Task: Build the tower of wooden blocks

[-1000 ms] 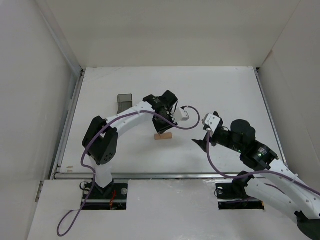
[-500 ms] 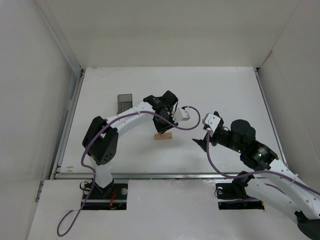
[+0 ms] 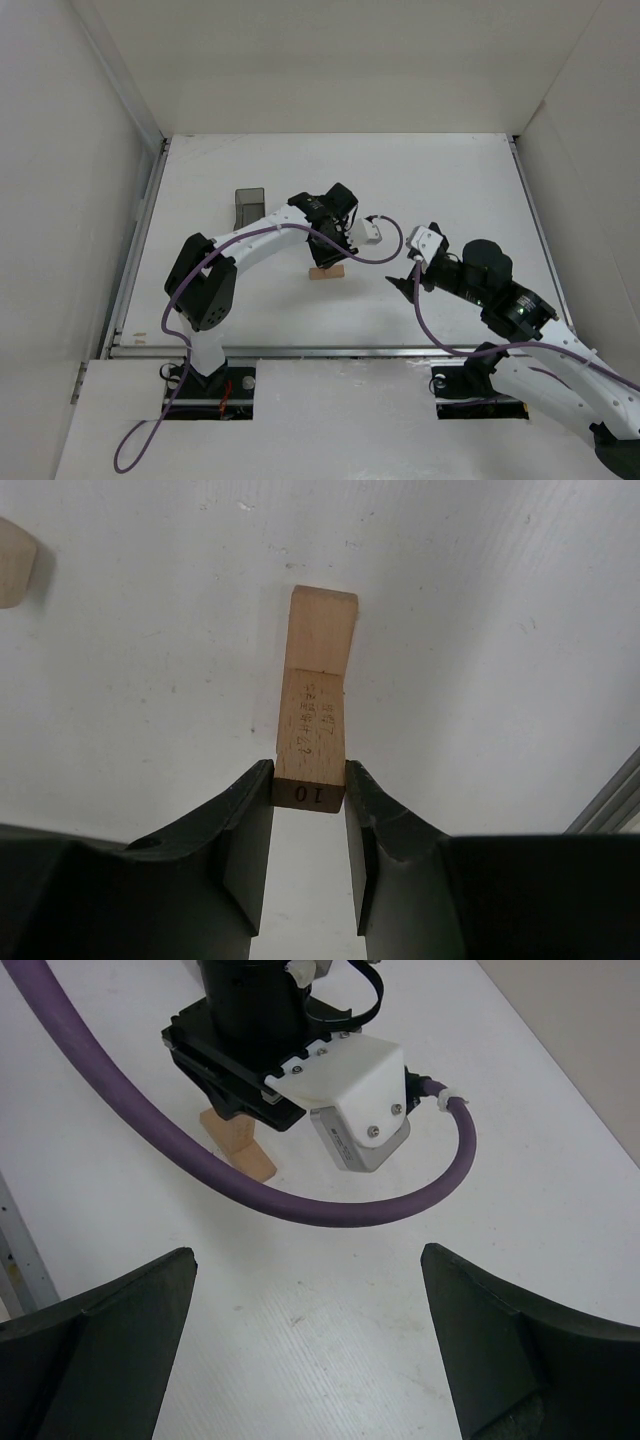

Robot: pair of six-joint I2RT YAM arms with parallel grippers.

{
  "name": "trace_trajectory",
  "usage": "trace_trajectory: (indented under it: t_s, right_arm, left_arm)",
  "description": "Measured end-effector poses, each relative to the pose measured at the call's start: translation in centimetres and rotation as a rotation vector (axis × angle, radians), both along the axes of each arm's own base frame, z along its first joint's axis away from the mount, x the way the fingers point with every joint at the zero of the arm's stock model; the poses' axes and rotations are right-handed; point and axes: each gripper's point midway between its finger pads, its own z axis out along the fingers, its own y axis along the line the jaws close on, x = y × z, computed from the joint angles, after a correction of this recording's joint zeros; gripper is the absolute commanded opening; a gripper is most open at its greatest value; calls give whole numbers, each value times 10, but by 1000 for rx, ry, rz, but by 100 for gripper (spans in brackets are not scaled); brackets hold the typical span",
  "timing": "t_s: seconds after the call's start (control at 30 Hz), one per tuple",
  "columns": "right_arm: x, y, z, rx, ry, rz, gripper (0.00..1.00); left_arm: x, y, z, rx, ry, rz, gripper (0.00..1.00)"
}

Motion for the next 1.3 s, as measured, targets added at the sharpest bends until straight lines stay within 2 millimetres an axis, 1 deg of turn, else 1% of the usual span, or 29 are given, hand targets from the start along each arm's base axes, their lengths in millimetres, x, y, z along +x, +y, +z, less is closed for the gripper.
trace_trajectory:
  t_s: [0.1, 0.2, 0.23, 0.3, 0.37, 0.4, 0.5, 0.53, 0.67, 0.7, 0.83, 0.93, 1.0, 1.07, 1.13, 1.23, 1.3]
  right_arm:
    - [0, -1, 1, 2, -4, -4, 100]
    - [1, -1, 1, 1, -4, -9, 100]
    - [1, -2, 1, 0, -5, -12, 100]
    - [1, -2, 1, 0, -5, -13, 100]
    - [1, -2, 1, 0, -6, -15, 100]
    - [2, -2, 1, 0, -6, -15, 100]
    - [2, -2, 1, -1, -6, -16, 100]
    - [2, -2, 1, -1, -6, -16, 100]
    - [2, -2, 1, 0, -5, -16, 100]
    - [2, -2, 1, 0, -3, -17, 100]
    - [3, -4, 1, 8, 7, -36, 100]
    - [7, -6, 0, 20, 21, -73, 100]
    - [13, -10, 3, 51, 37, -136, 100]
    - [21, -14, 9, 87, 56, -207, 100]
    - [31, -19, 22, 143, 76, -298, 100]
    - [48, -21, 55, 231, 82, -403, 100]
    - [61, -17, 84, 286, 74, -445, 100]
  left_arm:
    - [-1, 0, 0, 0, -2, -8, 1]
    - [-3, -1, 0, 1, -4, -18, 9]
    - [-3, -1, 0, 1, -5, -20, 16]
    - [-3, -1, 0, 1, -7, -22, 25]
    - [-3, 0, 0, 2, -8, -24, 31]
    - [-3, 0, 0, 2, -8, -25, 35]
    - [-3, 1, -1, 8, -10, -29, 42]
    - [-3, 2, -2, 12, -9, -29, 45]
    - [-3, 3, -1, 17, -13, -27, 52]
    - [-3, 3, -1, 19, -14, -26, 55]
    - [-1, 2, 1, 16, -22, -21, 55]
    - [3, -2, 8, 1, -35, -14, 55]
    - [5, -4, 14, -12, -44, -9, 55]
    - [6, -5, 26, -34, -62, -3, 55]
    - [6, -7, 42, -69, -85, 5, 55]
    - [6, -9, 74, -154, -121, 24, 55]
    - [9, -3, 99, -223, -144, 62, 55]
